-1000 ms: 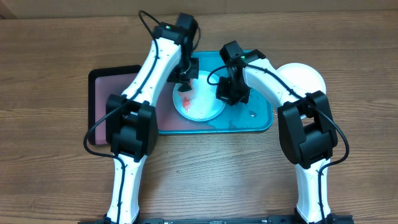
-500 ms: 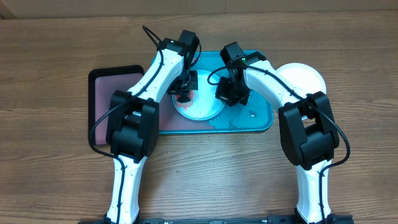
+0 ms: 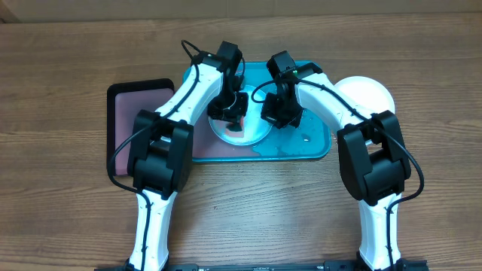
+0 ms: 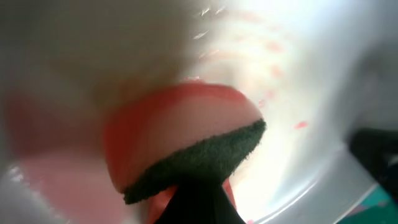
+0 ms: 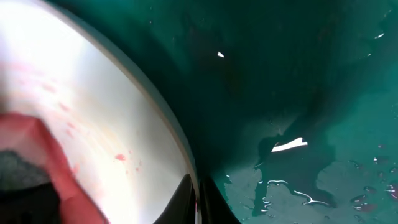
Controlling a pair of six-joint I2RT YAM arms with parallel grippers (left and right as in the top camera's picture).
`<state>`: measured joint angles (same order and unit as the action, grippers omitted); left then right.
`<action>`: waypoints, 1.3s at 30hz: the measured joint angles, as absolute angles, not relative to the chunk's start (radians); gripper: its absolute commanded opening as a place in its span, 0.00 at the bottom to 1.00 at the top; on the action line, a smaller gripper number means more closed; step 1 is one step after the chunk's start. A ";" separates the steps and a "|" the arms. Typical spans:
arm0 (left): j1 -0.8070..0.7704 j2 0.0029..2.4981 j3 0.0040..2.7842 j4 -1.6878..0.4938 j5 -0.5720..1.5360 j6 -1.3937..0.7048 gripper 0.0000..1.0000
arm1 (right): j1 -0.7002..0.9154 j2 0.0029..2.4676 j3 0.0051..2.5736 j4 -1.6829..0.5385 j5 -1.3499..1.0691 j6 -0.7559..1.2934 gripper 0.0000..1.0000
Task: Clean dirty plates on tray and stack at the side
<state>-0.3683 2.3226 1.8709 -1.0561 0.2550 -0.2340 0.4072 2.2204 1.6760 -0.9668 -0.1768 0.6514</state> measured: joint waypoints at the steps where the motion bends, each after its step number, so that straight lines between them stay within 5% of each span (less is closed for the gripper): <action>1: -0.369 2.323 1.870 -1.032 0.256 -0.239 0.04 | 0.407 2.220 1.676 -0.964 -0.175 0.654 0.04; 13: -0.371 2.313 1.872 -1.034 0.018 -0.444 0.04 | 0.372 2.232 1.660 -0.883 -0.362 0.563 0.04; 23: -0.351 2.313 1.870 -1.086 0.241 -0.102 0.04 | 0.346 2.238 1.654 -0.929 -0.449 0.474 0.04; 29: -0.385 2.313 1.863 -0.933 0.260 -0.139 0.04 | 0.347 2.238 1.654 -0.929 -0.449 0.466 0.04; 39: -0.398 2.313 1.881 -1.060 -0.144 -0.453 0.04 | 0.362 2.243 1.654 -0.924 -0.478 0.456 0.04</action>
<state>-0.3977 2.3131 1.8812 -1.0595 -0.1444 -0.4530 0.3622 2.2429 1.6535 -0.9241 -0.4778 0.4557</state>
